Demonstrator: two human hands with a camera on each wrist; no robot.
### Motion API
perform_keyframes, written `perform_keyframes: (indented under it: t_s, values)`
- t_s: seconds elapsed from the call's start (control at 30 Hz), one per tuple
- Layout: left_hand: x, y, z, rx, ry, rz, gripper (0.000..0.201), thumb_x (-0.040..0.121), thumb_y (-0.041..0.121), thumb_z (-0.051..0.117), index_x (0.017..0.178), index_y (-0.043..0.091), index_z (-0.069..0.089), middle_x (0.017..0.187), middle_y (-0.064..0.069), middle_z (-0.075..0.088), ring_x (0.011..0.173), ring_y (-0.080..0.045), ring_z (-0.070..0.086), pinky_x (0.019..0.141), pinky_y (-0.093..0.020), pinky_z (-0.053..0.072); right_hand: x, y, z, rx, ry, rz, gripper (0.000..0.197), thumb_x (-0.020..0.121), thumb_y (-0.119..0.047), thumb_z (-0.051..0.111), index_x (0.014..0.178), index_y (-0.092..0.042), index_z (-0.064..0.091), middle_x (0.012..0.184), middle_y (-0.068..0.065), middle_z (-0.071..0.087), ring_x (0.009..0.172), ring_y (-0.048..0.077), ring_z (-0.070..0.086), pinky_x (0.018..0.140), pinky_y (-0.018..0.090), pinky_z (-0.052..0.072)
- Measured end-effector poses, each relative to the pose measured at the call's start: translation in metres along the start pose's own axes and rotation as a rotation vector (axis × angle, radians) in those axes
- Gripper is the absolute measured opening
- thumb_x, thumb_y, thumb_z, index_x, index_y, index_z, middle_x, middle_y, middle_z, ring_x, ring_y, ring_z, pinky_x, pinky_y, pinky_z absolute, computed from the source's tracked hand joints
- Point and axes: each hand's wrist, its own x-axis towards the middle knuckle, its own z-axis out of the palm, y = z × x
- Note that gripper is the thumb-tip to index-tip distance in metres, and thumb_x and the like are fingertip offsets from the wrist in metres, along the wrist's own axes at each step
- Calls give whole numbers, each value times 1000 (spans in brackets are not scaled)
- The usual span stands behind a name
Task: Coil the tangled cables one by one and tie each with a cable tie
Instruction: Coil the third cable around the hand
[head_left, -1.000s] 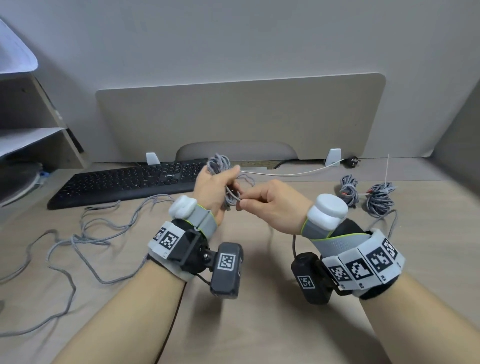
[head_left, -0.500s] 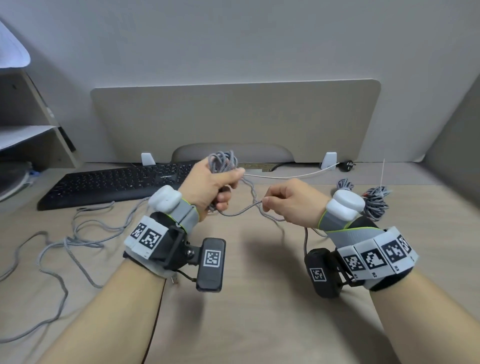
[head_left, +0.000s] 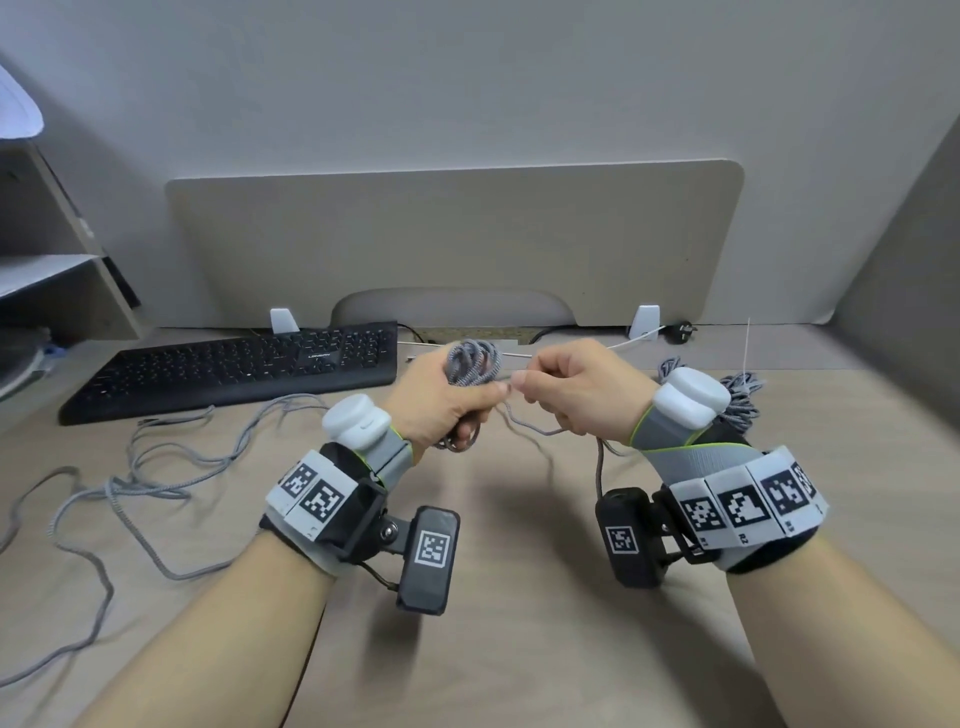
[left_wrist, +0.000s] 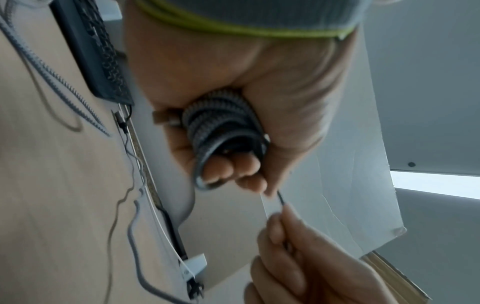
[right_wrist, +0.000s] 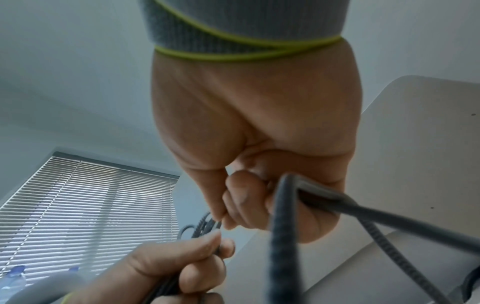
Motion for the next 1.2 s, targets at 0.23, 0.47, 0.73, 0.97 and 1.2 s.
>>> perform_keyframes:
  t_s: [0.23,0.47,0.73,0.97,1.2]
  values:
    - [14,-5,-37,-150,383,96,16,90,9,68,87,5,54,58,-6,61,39,-14,45,40,-22,39,-5,-3,-15,37,30,-20,28,101,-17,45,86,2,61,63,14,42,54,23,36,45,25,34]
    - [7,-8,-5,-318,168,-12,35,87,24,72,68,18,44,49,-1,34,46,-21,46,47,-28,44,-8,-8,-3,24,-13,-50,26,101,-17,47,85,-2,62,59,13,43,42,15,36,43,24,31]
    - [3,-7,16,-294,152,1,46,77,51,74,69,15,47,56,-5,42,43,-18,46,49,-28,42,-9,-15,19,-61,-64,-157,30,98,-20,53,73,-11,66,42,-14,45,40,6,38,45,16,31]
    - [10,-5,0,-349,376,44,29,81,5,70,62,15,50,48,-3,50,43,-21,46,53,-30,37,-6,-13,29,-120,-86,-163,24,97,-21,54,78,-13,67,44,-10,42,42,6,39,47,19,31]
    - [14,17,-57,-744,396,54,34,97,9,54,64,14,44,48,4,44,42,-11,48,54,-28,55,-2,3,13,-95,-80,-7,26,96,-20,54,70,-17,61,45,-10,45,43,15,41,48,23,36]
